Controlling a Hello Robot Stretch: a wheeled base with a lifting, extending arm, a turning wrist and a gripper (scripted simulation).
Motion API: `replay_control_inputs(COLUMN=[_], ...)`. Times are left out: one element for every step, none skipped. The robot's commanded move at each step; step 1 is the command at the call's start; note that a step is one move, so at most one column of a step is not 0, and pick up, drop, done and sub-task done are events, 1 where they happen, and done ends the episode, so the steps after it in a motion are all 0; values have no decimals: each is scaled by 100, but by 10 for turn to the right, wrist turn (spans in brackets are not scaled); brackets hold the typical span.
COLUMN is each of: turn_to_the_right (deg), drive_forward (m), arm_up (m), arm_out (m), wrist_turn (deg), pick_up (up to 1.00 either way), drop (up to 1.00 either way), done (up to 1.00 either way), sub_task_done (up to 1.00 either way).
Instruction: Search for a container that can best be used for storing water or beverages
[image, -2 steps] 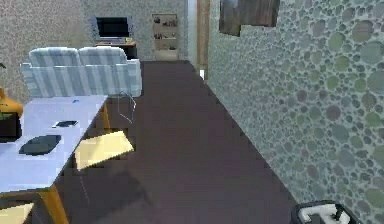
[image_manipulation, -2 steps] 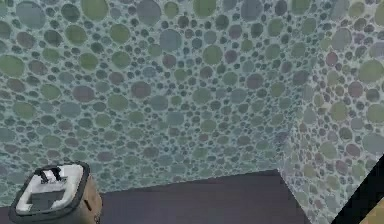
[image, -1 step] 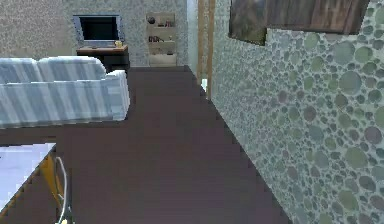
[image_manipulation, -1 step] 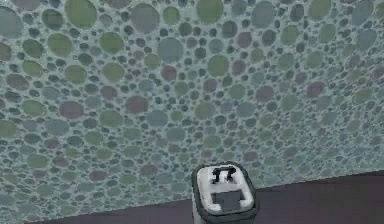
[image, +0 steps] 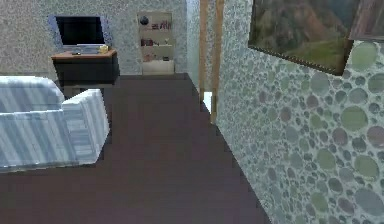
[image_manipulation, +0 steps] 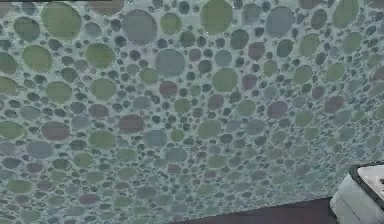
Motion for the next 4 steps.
replay_control_inputs(turn_to_the_right=[0, 0, -30, -450], drive_forward=[100, 100, 0, 0], arm_up=[0, 0, 0, 0], arm_out=[0, 0, 0, 0], wrist_turn=[0, 0, 0, 0], pick_up=[0, 0, 0, 0], drop=[0, 0, 0, 0], done=[0, 0, 0, 0], sub_task_done=[0, 0, 0, 0])
